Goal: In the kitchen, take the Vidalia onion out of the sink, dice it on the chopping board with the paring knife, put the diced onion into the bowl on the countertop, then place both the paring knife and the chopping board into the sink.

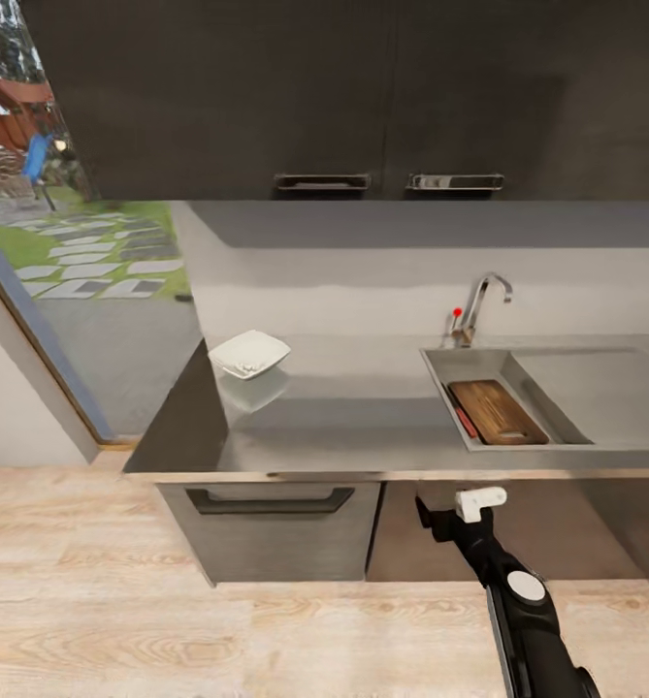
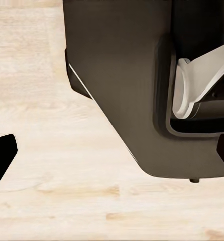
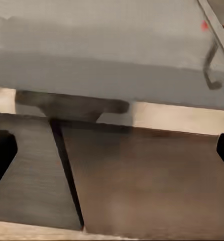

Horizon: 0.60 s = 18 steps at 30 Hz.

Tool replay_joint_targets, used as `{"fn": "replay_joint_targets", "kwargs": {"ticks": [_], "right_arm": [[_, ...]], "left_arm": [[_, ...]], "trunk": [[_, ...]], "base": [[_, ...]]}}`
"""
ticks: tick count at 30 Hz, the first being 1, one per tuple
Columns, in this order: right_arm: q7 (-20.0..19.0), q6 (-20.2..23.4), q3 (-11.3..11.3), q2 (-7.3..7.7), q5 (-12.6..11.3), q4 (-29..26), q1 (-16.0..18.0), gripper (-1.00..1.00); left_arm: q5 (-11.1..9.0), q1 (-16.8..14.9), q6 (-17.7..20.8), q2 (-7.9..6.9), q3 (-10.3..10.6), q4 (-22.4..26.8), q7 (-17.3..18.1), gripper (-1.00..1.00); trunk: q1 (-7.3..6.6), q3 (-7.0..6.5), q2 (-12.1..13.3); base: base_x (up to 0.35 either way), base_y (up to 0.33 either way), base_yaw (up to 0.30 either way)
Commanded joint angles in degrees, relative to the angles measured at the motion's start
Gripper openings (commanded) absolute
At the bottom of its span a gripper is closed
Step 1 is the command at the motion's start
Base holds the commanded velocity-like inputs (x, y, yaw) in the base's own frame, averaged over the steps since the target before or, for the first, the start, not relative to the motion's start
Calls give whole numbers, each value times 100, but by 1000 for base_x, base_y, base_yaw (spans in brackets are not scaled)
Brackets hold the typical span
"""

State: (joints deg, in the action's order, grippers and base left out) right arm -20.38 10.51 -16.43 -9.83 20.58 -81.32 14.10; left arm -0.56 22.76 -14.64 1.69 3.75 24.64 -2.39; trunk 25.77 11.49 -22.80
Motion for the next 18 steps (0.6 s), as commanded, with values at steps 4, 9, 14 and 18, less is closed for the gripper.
{"fn": "replay_joint_targets", "kwargs": {"ticks": [4,9,14,18], "right_arm": [[-64,-91,-27,7,51,418,-151,100],[-57,-723,-37,30,58,1130,-167,100],[-31,-1276,-50,69,68,2138,-170,100],[-22,-1548,-57,240,69,2951,-171,100]], "left_arm": [[1,1,-12,-10,29,20,-25,100],[3,1,-13,-11,29,23,-25,100],[3,1,-13,-16,29,24,-25,100],[3,1,-13,-26,29,24,-25,100]], "trunk": [[1,11,-12],[1,11,-12],[1,11,-12],[1,11,-12]], "base": [[-183,115,0],[-28,18,0],[-3,2,0],[0,0,0]]}}
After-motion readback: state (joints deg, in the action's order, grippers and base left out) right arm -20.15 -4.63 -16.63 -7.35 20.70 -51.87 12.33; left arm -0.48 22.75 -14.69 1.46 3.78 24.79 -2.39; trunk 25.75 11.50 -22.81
